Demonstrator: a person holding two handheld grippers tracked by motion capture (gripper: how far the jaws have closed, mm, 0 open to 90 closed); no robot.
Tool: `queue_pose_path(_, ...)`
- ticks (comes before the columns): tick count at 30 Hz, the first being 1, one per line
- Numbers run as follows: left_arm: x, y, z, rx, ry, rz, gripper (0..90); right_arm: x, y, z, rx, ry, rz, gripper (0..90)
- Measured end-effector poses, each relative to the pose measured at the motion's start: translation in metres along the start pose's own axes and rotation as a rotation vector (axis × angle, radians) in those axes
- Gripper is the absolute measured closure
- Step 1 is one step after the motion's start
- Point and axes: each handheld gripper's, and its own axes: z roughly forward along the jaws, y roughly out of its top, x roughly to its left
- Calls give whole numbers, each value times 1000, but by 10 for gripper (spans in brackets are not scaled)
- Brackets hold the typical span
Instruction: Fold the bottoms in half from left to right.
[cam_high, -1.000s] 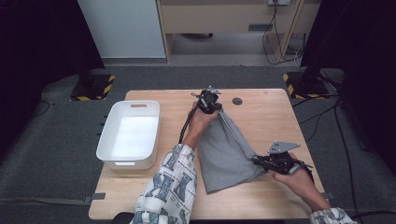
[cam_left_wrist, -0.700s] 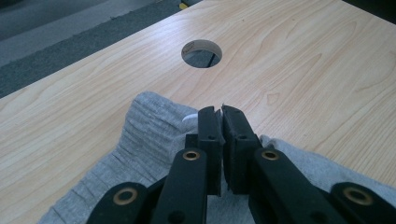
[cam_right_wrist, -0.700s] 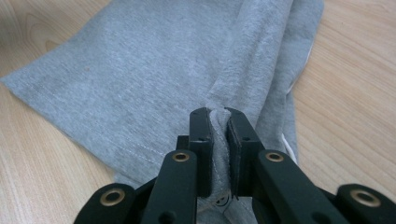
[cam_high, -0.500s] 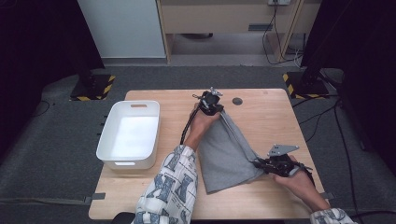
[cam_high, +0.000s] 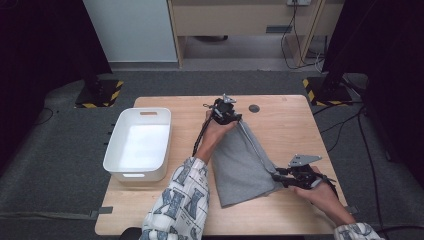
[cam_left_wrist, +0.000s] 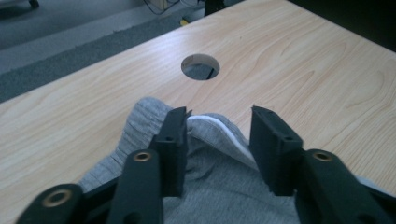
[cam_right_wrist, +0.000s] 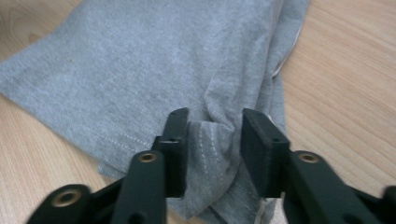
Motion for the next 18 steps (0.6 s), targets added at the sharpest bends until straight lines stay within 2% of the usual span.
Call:
queue_pose_path(4,-1,2,-8,-27,0,13,477,0,2,-1,-11,-7,12,479)
queue_pose_path(8,-2,5,-16,-34,-7,22,415,0,7,-2,-33,-23,10,372)
queue_pose_path(13,-3,8,-26,-46,-8,19,351,0,14,-2,-60,-47,4,294)
queue_pose_path(18,-2,3,-32,-46,1,21,278,-1,24,2,-79,-52,14,221)
